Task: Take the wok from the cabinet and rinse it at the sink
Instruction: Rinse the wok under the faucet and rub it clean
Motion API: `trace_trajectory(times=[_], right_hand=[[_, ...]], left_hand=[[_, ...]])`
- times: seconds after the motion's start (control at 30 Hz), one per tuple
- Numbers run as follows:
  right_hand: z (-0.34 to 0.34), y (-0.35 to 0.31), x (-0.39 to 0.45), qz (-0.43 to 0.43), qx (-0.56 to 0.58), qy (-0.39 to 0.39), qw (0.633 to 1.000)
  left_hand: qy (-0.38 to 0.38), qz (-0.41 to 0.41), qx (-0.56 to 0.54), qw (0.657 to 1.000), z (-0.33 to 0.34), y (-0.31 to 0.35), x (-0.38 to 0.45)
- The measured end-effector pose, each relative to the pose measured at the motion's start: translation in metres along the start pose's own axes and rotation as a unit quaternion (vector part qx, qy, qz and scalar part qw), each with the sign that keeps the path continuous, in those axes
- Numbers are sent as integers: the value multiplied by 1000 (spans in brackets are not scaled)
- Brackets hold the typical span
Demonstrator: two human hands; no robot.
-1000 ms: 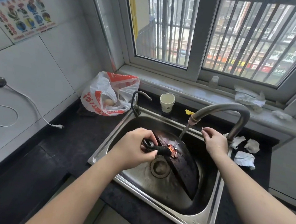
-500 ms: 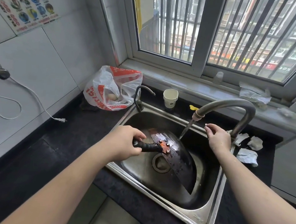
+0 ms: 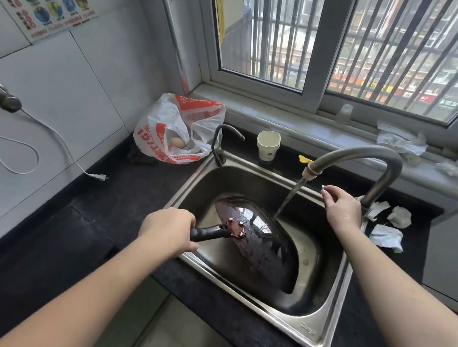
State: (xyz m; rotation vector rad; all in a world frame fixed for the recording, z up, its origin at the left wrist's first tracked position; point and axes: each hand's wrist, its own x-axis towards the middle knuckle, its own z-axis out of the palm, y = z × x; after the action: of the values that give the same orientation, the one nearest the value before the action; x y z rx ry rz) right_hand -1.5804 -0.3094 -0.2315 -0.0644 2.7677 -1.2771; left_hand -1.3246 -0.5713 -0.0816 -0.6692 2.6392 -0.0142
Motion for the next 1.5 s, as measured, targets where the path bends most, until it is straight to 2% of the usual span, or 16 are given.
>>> trace_trajectory(times=[0.27,0.53,0.67,0.83,1.13,1.4,1.5], right_hand=[[0,-2,-3,1,-3,7,1000],[0,-5,-5,11,-8,8,1000],[0,-7,-5,15,-10,9,1000],[1,-10,-6,21,-11,7,1000],[1,-11,-6,30,-14,4,999],[1,-11,-6,33,-17,2,999],[1,-9,-4,30,-18,1,999]], left_hand=[[60,-36,-60,996,39,-14,-13],[60,-46,-147,986,76,15,-14],[62,-43,-153,985,97,26,-18],[-2,-28,-143,989,111,32,-17],[-116,-21,-235,965,117,39,-14],[-150,-26,-300,942,80,48,-6],[-134,-25,-306,942,57,54,0]])
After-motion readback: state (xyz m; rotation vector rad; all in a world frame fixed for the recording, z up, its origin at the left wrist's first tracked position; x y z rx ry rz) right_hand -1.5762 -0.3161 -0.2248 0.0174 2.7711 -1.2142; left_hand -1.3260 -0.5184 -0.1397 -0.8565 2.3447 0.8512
